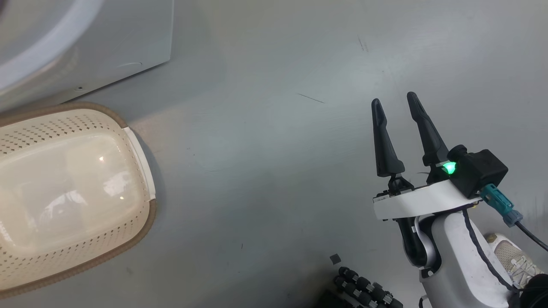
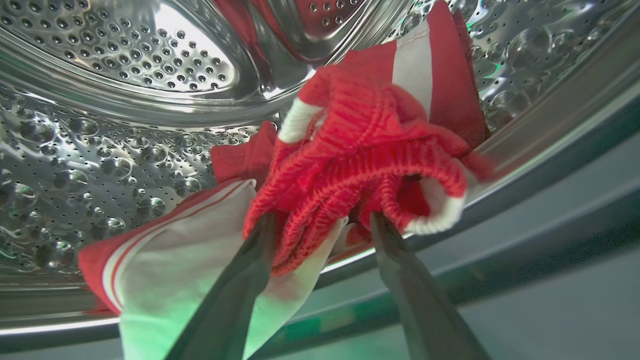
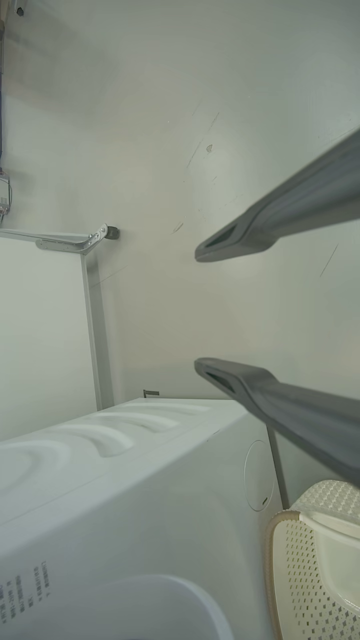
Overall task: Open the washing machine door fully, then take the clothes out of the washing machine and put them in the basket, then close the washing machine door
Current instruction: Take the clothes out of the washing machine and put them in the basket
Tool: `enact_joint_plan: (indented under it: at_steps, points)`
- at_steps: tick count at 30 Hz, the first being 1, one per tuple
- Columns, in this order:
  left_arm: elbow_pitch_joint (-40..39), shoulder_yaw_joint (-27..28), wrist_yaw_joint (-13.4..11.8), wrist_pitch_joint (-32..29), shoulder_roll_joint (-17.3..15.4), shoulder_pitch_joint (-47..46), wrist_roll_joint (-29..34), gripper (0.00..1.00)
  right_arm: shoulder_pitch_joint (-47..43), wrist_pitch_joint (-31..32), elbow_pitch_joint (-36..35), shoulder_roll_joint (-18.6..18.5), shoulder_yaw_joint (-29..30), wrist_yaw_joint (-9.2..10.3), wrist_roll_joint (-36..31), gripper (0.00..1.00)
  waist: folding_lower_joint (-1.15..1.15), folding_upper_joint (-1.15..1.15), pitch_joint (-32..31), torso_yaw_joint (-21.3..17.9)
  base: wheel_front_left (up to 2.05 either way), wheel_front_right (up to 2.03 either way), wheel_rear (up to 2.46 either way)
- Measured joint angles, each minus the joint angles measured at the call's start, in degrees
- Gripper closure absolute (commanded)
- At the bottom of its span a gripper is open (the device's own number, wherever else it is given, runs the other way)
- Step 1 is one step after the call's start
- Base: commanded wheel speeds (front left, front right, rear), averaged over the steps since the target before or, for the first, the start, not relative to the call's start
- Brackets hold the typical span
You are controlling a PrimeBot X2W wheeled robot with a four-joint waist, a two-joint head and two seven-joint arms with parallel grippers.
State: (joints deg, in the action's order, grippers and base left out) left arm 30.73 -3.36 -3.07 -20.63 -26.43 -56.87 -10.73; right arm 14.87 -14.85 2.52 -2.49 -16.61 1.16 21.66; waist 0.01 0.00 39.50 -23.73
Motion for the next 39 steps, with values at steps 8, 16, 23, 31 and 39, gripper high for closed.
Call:
enact_joint_plan:
  at_steps: [8, 16, 23, 31, 39]
  points:
    - [2.16, -0.14, -0.69, 2.05, 0.25, -1.67, 0.34, 1.0, 0.3, 0.0, 0.13, 0.03, 0.01, 0.52, 0.0, 0.0, 0.0, 0.0, -0.01, -0.04, 0.0, 0.0, 0.0]
    - [2.77, -0.62, -0.69, 7.73, 3.43, -1.81, -0.11, 1.0, 0.62, 0.0, 0.11, 0.1, 1.52, 1.01, -0.74, 0.0, 0.0, 0.0, -0.52, 1.66, 0.0, 0.0, 0.0]
    - [2.14, -0.01, -0.65, 14.46, 6.77, -0.36, -2.23, 1.0, 0.87, -0.01, 0.16, 0.09, 2.97, 1.01, -2.54, 0.0, -0.01, 0.0, -1.42, 4.15, 0.0, 0.0, 0.0]
    - [-0.25, 0.63, -0.09, 22.46, 10.42, 3.73, -4.39, 1.0, 0.87, -0.01, 0.42, 0.07, 4.12, 0.93, -4.25, 0.0, -0.01, 0.0, -2.91, 7.53, 0.0, 0.0, 0.0]
    - [-3.79, 1.18, 0.36, 31.48, 13.71, 10.79, -5.75, 1.0, 0.8, -0.01, 1.07, -0.2, 5.31, 0.46, -5.66, 0.0, -0.01, 0.0, -5.85, 10.89, 0.0, 0.0, 0.0]
